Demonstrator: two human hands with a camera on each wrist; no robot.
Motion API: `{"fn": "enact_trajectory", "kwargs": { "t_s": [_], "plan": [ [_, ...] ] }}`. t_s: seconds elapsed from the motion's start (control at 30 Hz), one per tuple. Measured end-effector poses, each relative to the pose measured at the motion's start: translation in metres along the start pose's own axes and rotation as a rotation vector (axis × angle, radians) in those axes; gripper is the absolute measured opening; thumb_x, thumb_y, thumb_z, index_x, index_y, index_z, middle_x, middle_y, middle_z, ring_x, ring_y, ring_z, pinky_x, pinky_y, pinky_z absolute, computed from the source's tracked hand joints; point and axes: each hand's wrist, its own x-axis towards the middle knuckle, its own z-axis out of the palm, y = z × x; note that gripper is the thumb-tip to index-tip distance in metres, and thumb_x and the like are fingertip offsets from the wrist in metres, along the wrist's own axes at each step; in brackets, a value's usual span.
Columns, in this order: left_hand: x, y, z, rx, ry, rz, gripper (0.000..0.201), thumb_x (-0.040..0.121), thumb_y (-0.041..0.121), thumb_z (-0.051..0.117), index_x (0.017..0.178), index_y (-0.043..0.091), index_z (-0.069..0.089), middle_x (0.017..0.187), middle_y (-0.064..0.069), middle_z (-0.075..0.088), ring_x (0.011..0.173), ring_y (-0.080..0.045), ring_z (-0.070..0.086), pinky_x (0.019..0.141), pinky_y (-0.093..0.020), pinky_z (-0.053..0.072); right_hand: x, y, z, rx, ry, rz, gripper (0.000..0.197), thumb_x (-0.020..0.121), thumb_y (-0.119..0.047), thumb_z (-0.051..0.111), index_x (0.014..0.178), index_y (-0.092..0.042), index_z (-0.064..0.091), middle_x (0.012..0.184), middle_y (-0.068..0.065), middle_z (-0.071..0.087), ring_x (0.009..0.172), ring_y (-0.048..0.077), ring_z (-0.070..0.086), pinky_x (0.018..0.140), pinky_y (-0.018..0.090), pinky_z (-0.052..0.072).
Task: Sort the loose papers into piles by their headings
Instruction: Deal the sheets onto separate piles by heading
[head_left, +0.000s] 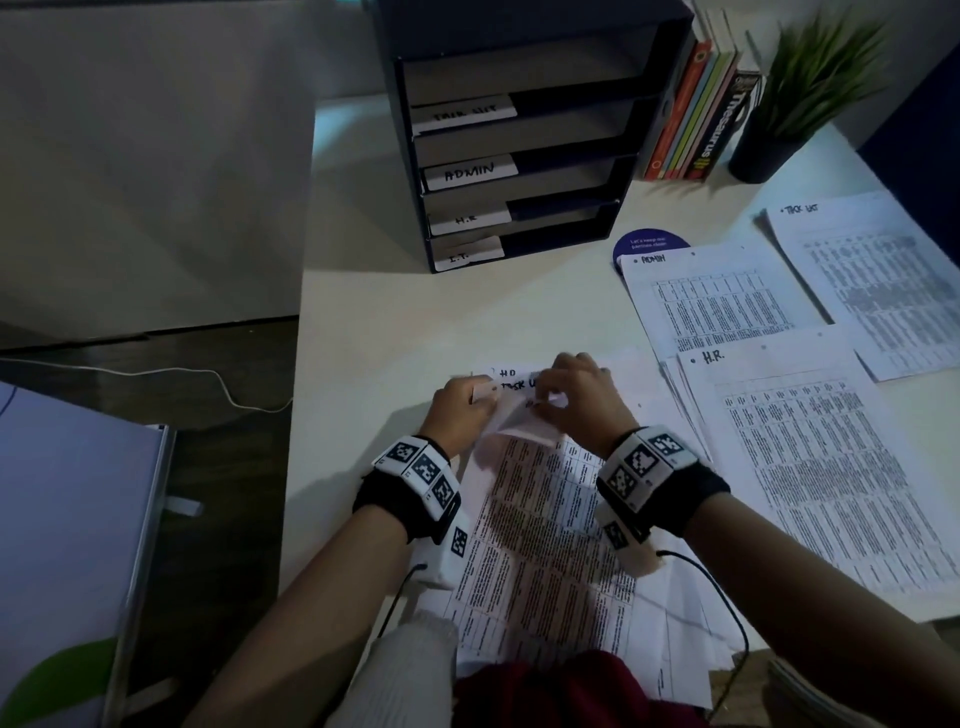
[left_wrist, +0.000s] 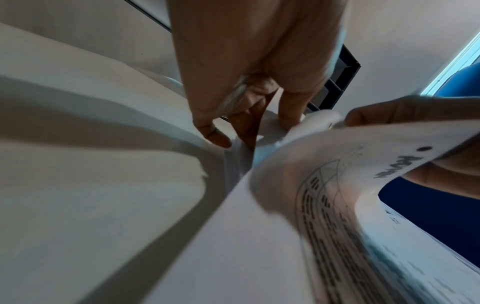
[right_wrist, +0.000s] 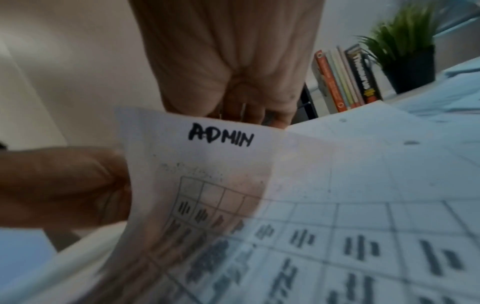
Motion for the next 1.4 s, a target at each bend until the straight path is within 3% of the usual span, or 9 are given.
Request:
{"fn": "enact_trajectory", "kwargs": {
  "t_s": [0.1, 0.27, 0.4, 0.8, 0.93, 1.03, 1.2, 1.3, 1.4],
  "plan": [
    [-0.008, 0.007, -0.004, -0.05, -0.154, 0.048, 0.035, 0.089, 0.026, 0.056, 0.094, -0.007, 0.064, 0.073, -0.014, 0.06, 0.06, -0.017, 0.049, 0.059, -0.027, 0.042, -0.006, 0.005, 0.007, -0.132, 0.121, -0.154, 0.008, 0.066, -0.011, 0.078, 0.069, -0.01, 0.07, 0.102, 0.007, 0.064, 0.099, 0.025, 0.05, 0.078, 0.041, 0.034],
    [0.008, 0.009, -0.005, 0.046, 0.041, 0.104, 0.036, 0.093, 0.032, 0.05, 0.117, 0.007, 0.062, 0.128, -0.007, 0.054, 0.117, -0.019, 0.045, 0.103, -0.032, 0.032, -0.014, 0.008, 0.013, -0.146, 0.083, -0.237, 0.016, 0.062, -0.002, 0.075, 0.063, -0.012, 0.063, 0.071, 0.002, 0.069, 0.071, 0.023, 0.066, 0.081, 0.045, 0.043],
    [0.019, 0.008, -0.006, 0.342, 0.073, 0.112, 0.039, 0.095, 0.026, 0.046, 0.133, 0.017, 0.047, 0.138, -0.002, 0.046, 0.129, -0.023, 0.033, 0.107, -0.035, 0.027, -0.017, 0.01, 0.017, -0.141, 0.009, -0.17, 0.01, 0.073, -0.001, 0.065, 0.082, -0.006, 0.069, 0.095, 0.008, 0.072, 0.096, 0.026, 0.065, 0.097, 0.045, 0.033],
    [0.003, 0.005, -0.016, 0.336, 0.12, 0.33, 0.015, 0.088, 0.013, 0.059, 0.095, 0.004, 0.069, 0.102, -0.009, 0.069, 0.098, -0.024, 0.058, 0.092, -0.032, 0.039, -0.014, 0.006, 0.017, -0.057, 0.044, -0.171, 0.005, 0.072, -0.002, 0.068, 0.075, -0.005, 0.068, 0.136, 0.022, 0.048, 0.098, 0.032, 0.065, 0.084, 0.048, 0.044],
    [-0.002, 0.01, -0.017, -0.016, -0.034, 0.167, 0.03, 0.087, 0.029, 0.06, 0.062, 0.014, 0.064, 0.066, -0.003, 0.064, 0.063, -0.009, 0.055, 0.069, -0.025, 0.044, -0.013, 0.005, 0.015, -0.106, 0.028, -0.211, 0.008, 0.071, -0.007, 0.065, 0.078, -0.008, 0.07, 0.105, 0.012, 0.069, 0.084, 0.027, 0.067, 0.081, 0.044, 0.042],
    [0.007, 0.006, -0.015, -0.038, 0.051, 0.121, 0.044, 0.091, 0.048, 0.047, 0.087, 0.01, 0.07, 0.1, -0.005, 0.068, 0.093, -0.014, 0.06, 0.09, -0.031, 0.044, -0.019, 0.004, 0.014, -0.135, 0.076, -0.259, 0.012, 0.057, -0.008, 0.061, 0.068, -0.011, 0.068, 0.078, 0.004, 0.07, 0.064, 0.023, 0.065, 0.067, 0.039, 0.048],
    [0.018, 0.005, -0.008, 0.264, 0.032, 0.161, 0.033, 0.095, 0.023, 0.046, 0.124, 0.013, 0.056, 0.13, -0.007, 0.054, 0.125, -0.023, 0.042, 0.107, -0.038, 0.032, -0.024, 0.005, 0.017, -0.139, 0.078, -0.24, 0.013, 0.06, -0.007, 0.056, 0.067, -0.009, 0.066, 0.077, 0.005, 0.07, 0.062, 0.026, 0.065, 0.06, 0.035, 0.048],
    [0.012, 0.014, -0.007, 0.151, 0.055, 0.21, 0.032, 0.097, 0.027, 0.043, 0.109, 0.008, 0.066, 0.123, -0.007, 0.06, 0.118, -0.019, 0.048, 0.1, -0.028, 0.035, -0.019, 0.009, 0.016, -0.117, 0.105, -0.171, 0.017, 0.074, -0.01, 0.051, 0.075, -0.007, 0.068, 0.083, 0.008, 0.07, 0.069, 0.027, 0.067, 0.067, 0.038, 0.047],
    [0.0, 0.021, -0.007, -0.105, -0.005, 0.079, 0.044, 0.096, 0.039, 0.039, 0.067, 0.014, 0.062, 0.08, -0.01, 0.064, 0.075, -0.014, 0.055, 0.077, -0.024, 0.038, -0.013, 0.012, 0.01, -0.051, 0.123, -0.108, 0.01, 0.077, -0.002, 0.066, 0.085, -0.002, 0.07, 0.12, 0.018, 0.06, 0.094, 0.028, 0.064, 0.086, 0.04, 0.038]
  ]
}}
